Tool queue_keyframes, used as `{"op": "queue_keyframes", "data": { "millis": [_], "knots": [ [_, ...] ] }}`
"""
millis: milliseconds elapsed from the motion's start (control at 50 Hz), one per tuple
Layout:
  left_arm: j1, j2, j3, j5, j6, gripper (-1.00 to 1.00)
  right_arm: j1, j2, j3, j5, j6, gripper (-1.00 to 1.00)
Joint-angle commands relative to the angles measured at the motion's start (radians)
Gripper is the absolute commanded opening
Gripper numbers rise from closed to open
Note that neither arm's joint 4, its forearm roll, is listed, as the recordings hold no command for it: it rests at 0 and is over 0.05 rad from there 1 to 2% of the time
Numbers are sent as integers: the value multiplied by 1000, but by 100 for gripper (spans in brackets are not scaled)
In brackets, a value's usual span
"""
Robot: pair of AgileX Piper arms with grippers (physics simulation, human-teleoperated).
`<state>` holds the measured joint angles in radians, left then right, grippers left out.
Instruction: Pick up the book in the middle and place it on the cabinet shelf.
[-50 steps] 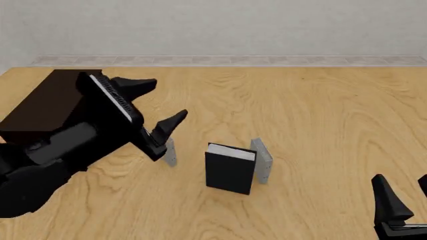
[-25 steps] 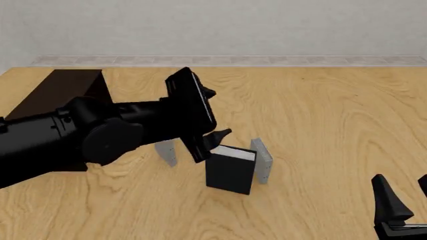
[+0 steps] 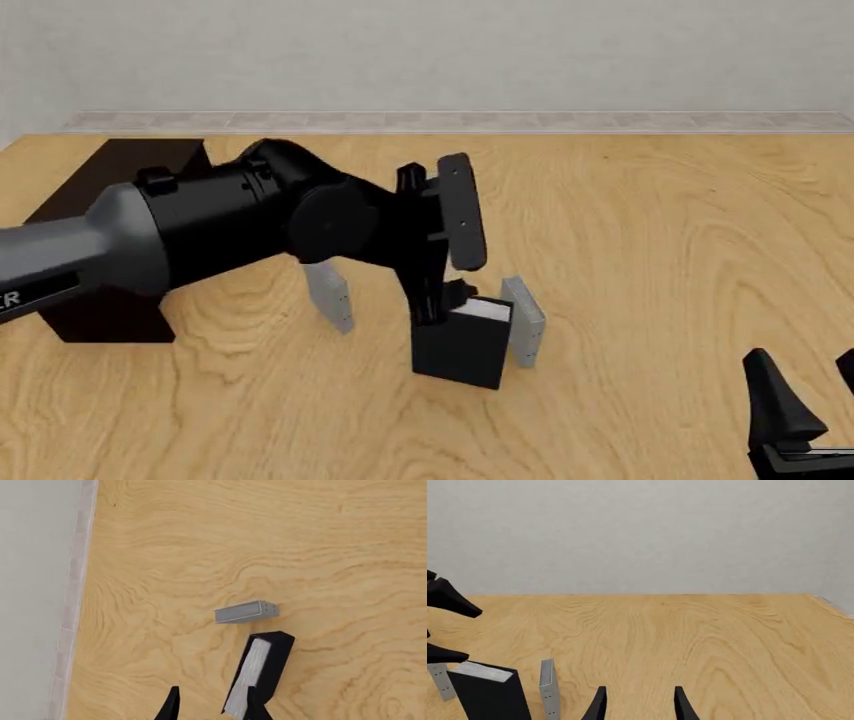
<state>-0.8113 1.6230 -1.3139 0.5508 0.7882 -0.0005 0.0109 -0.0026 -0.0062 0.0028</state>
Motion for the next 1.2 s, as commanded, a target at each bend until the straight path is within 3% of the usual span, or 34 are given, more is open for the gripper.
{"op": "queue_keyframes", "data": {
  "millis": [20, 140, 600, 1200],
  "knots": [
    [-4, 85, -108, 135, -3, 100, 0, 0, 0, 0, 0, 100],
    [-8, 108, -128, 152, -9, 100, 0, 0, 0, 0, 0, 100],
    [-84, 104, -56, 137, -67, 100, 0, 0, 0, 0, 0, 100],
    [-71, 180, -87, 130, -73, 100, 0, 0, 0, 0, 0, 100]
  ]
}}
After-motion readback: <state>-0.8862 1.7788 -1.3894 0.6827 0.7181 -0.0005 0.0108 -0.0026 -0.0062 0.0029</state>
